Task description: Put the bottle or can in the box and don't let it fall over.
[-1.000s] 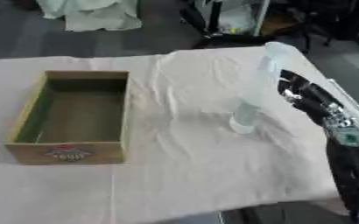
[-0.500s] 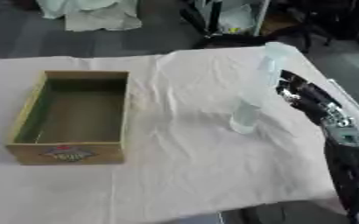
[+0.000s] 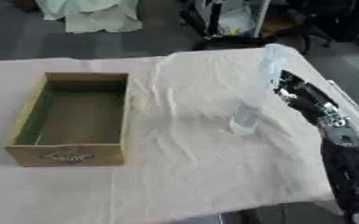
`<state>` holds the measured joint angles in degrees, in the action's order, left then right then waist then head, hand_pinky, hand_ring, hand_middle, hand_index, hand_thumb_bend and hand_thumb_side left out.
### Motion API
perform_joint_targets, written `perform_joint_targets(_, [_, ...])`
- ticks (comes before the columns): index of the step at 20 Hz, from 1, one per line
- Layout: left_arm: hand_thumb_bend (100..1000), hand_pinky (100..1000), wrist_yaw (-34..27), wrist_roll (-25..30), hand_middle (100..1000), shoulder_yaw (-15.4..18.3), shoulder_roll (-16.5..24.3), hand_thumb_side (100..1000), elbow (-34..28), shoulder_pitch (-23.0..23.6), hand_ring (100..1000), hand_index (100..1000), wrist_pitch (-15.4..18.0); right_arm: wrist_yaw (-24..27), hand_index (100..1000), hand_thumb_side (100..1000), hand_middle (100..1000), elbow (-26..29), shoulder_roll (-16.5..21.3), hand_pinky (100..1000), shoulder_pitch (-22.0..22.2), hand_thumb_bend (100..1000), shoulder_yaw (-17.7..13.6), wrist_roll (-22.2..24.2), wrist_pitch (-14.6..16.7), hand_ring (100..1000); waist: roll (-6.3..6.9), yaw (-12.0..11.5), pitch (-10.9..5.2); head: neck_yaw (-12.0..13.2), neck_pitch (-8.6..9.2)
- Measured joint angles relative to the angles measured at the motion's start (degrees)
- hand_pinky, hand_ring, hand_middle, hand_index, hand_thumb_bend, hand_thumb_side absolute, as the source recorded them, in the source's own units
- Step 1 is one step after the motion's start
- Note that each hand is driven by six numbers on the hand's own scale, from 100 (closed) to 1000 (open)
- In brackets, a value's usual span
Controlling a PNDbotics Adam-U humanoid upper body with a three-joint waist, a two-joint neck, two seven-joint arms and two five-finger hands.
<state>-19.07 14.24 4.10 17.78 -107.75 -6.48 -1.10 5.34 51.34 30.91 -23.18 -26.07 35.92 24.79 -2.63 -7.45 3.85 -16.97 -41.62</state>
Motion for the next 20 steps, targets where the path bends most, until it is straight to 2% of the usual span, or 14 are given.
perform_joint_targets(20, [100, 1000, 0.0, 0.2, 1000, 0.0, 0.0, 805, 0.0, 0.0, 1000, 772, 0.1, 3.3, 1000, 470, 1000, 1.2, -0.5, 1000, -0.2, 100, -0.1, 1.5, -1.7, 1000, 0.01, 0.0, 0.36, 0.0, 0.03])
